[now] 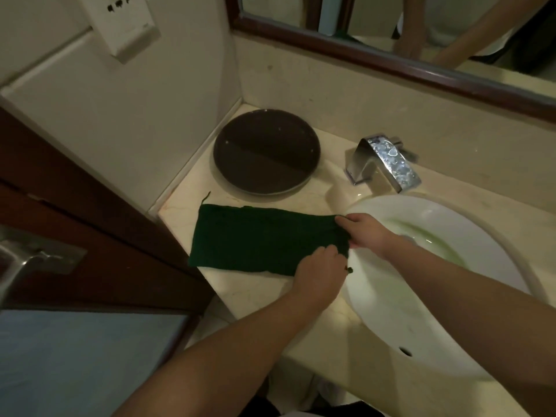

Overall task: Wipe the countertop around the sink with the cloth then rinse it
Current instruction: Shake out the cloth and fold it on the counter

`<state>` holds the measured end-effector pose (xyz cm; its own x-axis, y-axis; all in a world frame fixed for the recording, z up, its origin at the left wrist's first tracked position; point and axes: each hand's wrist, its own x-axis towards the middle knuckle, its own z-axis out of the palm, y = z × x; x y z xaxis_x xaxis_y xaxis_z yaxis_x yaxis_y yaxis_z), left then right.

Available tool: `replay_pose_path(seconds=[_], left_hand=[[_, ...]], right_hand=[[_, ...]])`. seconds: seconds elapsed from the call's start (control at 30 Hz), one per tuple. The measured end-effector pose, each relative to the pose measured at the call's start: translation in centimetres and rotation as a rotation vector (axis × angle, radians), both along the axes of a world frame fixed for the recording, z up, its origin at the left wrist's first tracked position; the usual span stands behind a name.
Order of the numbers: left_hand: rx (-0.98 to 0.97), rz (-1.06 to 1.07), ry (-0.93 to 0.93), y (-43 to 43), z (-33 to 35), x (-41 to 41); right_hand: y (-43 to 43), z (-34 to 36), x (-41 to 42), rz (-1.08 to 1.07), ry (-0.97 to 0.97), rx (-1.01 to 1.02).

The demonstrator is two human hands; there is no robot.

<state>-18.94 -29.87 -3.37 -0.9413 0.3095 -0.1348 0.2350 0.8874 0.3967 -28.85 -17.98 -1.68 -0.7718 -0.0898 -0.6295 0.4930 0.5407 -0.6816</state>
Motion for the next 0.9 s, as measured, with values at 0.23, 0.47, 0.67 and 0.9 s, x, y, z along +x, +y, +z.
replay_pose_path(seconds=[0.23,0.47,0.67,0.9], left_hand=[[0.94,0.704,-0.104,-7.0,1.8,2.3],[1.369,1.18,-0.125,-14.0,1.1,3.7],[1.63,1.534,-0.31,-18.3,-1.2,4.1],[1.185,1.461,-0.342,-19.5,-1.6,3.9]], right_hand=[[-6.1,5.5,-2.1,0.092,-0.021,0.064],[-18.5,6.6,-3.1,0.238,-0.121,0.108],[-25.5,4.2,-2.4,0.22,-0.166,0.065],[-22.5,3.7,-3.7,0.449,0.126,0.314]])
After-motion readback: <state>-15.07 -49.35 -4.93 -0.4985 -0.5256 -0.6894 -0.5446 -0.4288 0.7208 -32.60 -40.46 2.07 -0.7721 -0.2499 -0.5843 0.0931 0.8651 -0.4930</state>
